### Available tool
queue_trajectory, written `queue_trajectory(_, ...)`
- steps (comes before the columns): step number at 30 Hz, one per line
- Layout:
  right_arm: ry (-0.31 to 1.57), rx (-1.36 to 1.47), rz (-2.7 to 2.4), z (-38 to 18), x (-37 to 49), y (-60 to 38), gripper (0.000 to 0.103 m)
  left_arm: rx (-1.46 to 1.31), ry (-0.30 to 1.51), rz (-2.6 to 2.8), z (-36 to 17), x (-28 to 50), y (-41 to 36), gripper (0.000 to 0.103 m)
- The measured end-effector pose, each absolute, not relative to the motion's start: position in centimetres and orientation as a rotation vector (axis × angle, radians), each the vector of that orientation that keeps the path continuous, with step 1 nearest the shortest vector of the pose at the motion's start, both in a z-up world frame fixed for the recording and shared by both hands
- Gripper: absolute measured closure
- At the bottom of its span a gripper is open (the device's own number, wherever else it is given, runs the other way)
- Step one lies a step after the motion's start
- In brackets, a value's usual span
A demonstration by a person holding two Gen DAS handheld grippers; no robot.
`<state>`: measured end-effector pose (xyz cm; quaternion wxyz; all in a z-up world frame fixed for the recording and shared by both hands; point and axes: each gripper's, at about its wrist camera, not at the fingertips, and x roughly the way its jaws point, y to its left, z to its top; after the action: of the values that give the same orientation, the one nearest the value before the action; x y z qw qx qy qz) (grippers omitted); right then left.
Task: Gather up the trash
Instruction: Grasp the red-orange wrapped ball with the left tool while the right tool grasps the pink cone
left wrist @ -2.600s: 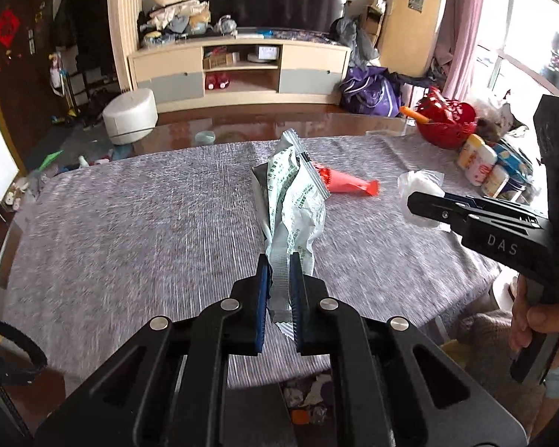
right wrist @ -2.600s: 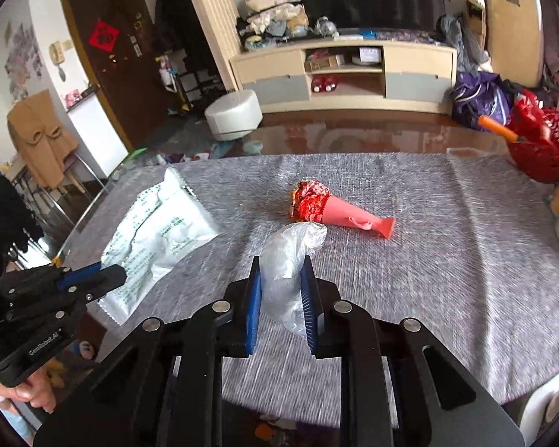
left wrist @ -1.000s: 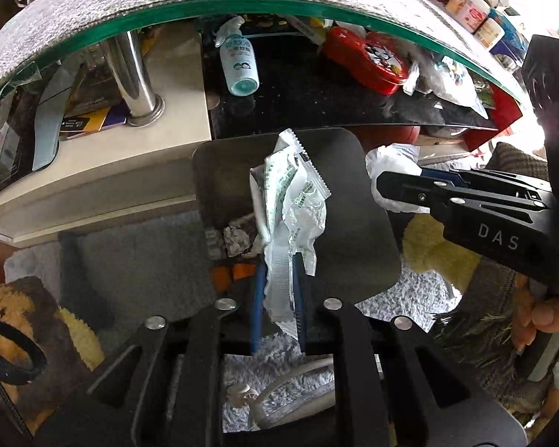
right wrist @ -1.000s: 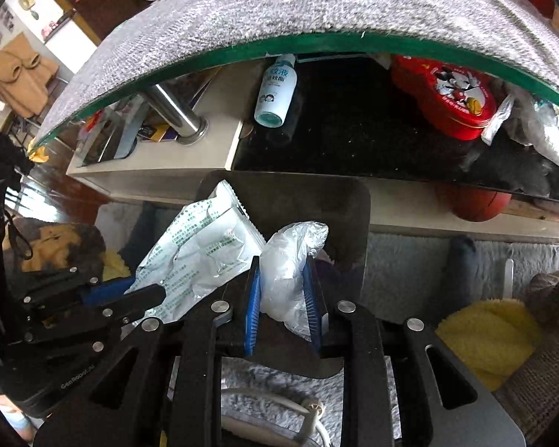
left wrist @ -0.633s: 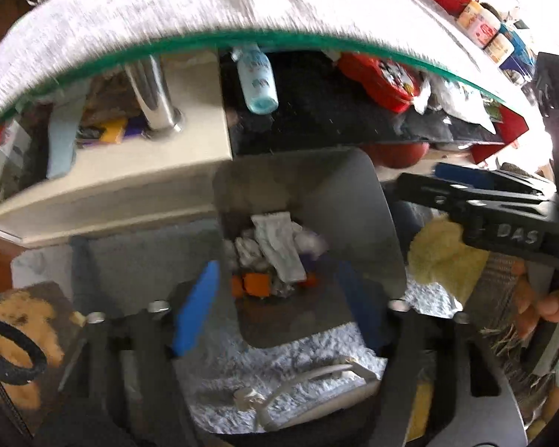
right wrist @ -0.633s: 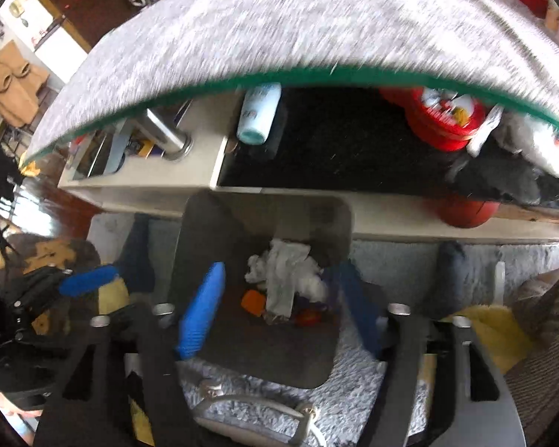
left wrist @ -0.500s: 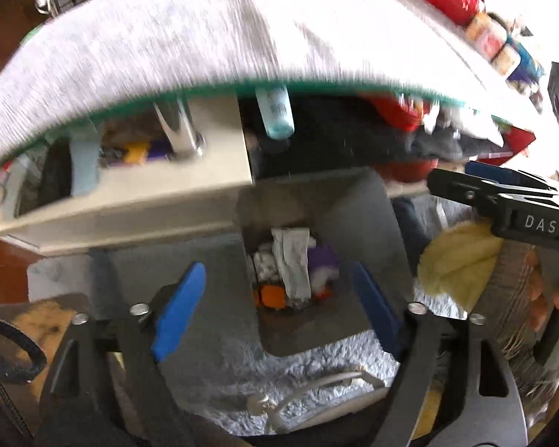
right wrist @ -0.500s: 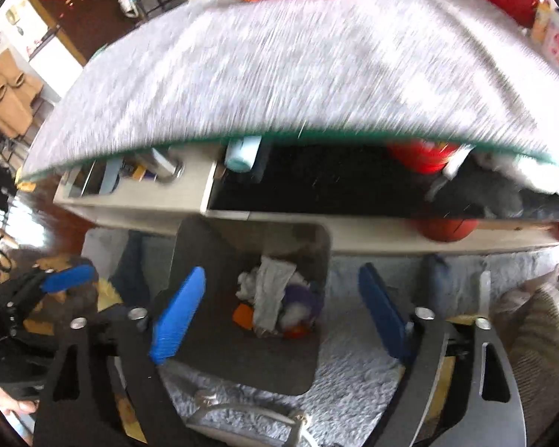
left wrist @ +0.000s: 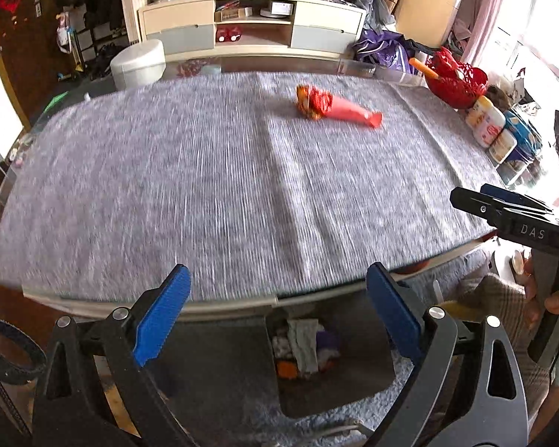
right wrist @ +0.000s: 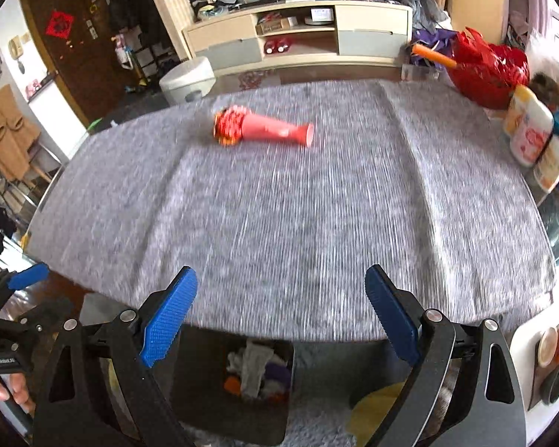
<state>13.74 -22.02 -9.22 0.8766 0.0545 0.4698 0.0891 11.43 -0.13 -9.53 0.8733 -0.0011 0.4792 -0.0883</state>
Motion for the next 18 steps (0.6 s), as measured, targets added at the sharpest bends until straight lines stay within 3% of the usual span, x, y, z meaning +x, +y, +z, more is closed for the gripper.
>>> queue_trajectory(18, 0.975, -0.009, 0.247, -11.8, 24.5, -21.1, 0.009, 0.004, 0.995, -0.189, -8.6, 26.1, -1.8, 0.009)
